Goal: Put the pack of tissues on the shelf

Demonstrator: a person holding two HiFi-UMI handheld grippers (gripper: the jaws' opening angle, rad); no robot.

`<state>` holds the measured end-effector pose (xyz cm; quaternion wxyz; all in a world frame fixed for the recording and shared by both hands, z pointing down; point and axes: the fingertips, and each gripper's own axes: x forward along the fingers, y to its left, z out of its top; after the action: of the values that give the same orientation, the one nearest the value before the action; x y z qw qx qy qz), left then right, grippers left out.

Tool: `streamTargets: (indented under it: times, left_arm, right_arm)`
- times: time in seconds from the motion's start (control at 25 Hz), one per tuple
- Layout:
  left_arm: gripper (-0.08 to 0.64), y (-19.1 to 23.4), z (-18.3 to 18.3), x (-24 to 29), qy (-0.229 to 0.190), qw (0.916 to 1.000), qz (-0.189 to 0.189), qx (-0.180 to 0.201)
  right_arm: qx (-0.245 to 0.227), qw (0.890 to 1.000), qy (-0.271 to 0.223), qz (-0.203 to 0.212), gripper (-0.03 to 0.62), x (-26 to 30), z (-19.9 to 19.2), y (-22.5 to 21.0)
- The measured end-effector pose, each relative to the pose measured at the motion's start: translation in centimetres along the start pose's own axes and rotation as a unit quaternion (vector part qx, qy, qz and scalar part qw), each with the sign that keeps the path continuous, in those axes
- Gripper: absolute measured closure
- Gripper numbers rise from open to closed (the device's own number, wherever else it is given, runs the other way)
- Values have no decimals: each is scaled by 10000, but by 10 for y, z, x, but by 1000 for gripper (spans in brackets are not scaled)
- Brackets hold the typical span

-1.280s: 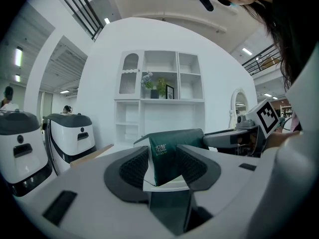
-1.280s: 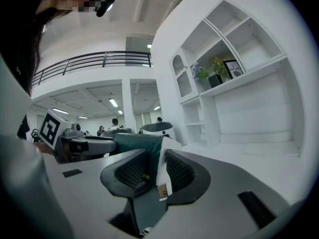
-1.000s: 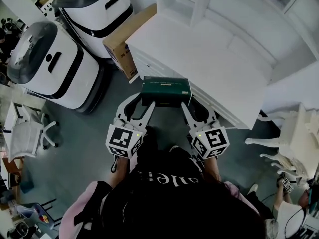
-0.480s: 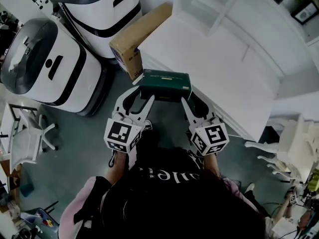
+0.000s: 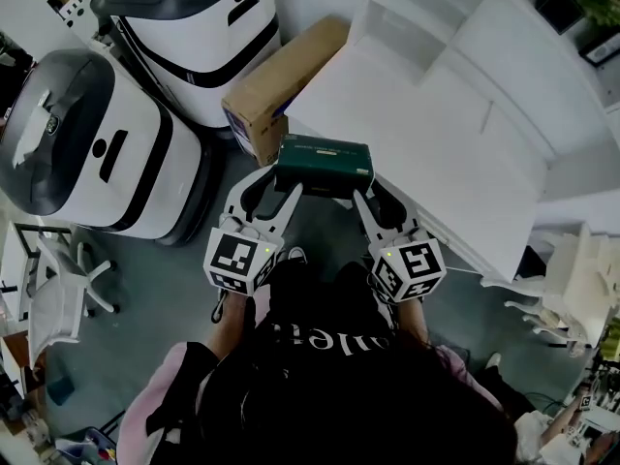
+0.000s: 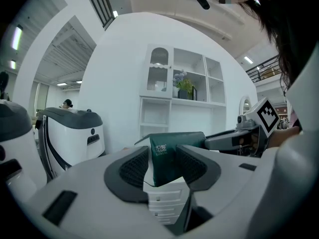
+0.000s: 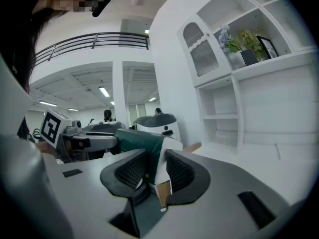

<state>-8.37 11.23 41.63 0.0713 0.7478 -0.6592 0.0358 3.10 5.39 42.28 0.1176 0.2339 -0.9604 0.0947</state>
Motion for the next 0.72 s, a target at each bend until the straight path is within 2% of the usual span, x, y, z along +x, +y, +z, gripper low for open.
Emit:
streamTargets:
  times: [0.4, 0.72]
  left_arm:
    - [377, 16, -10, 30, 118, 9994, -254, -189]
    - [377, 57, -8, 63, 226, 9997, -30, -109]
  right_arm:
    - [66, 9993, 275, -246, 442, 22, -5, -19]
    - [153, 9996, 250, 10, 442, 77, 2, -40]
